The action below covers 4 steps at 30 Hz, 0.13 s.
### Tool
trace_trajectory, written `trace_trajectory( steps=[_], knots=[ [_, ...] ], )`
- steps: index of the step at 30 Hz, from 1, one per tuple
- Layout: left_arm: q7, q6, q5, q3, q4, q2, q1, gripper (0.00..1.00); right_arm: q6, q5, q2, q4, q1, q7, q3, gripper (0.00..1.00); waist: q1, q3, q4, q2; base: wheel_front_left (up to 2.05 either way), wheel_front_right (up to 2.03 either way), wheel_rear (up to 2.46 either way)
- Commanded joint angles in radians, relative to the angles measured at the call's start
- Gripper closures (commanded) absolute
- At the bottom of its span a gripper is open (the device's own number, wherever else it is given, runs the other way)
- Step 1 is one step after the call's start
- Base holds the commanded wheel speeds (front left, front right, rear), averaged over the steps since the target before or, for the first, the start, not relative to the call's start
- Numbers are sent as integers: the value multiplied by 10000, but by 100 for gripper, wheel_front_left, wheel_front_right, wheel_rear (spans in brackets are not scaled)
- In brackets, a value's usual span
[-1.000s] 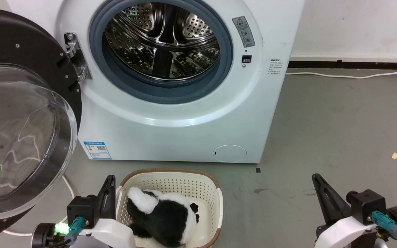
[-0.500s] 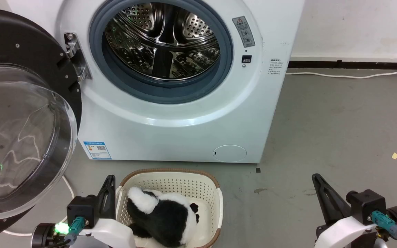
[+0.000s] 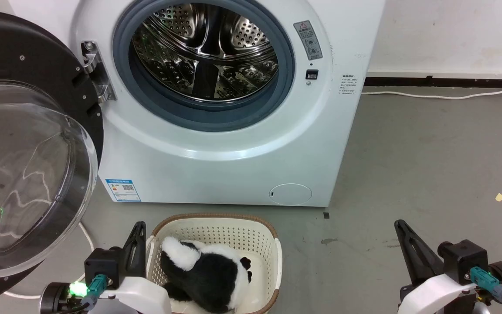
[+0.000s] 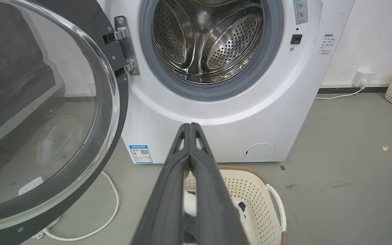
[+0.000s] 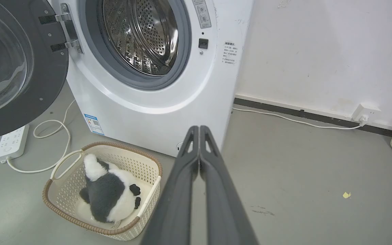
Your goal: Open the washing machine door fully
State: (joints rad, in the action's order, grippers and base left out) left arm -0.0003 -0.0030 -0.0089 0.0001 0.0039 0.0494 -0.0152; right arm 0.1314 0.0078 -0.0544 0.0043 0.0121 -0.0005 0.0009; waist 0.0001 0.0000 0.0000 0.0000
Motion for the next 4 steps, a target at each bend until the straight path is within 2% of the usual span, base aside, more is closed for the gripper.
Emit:
trace_trajectory(
  steps=[1, 4],
  knots=[
    [3, 30, 89, -1, -39, 8, 152, 100, -7, -78, 41, -43, -121, 5, -9, 100, -1, 0, 0, 0, 0, 0, 0],
    [3, 30, 89, -1, -39, 8, 152, 100, -7, -78, 41, -43, -121, 5, -9, 100, -1, 0, 0, 0, 0, 0, 0]
  ],
)
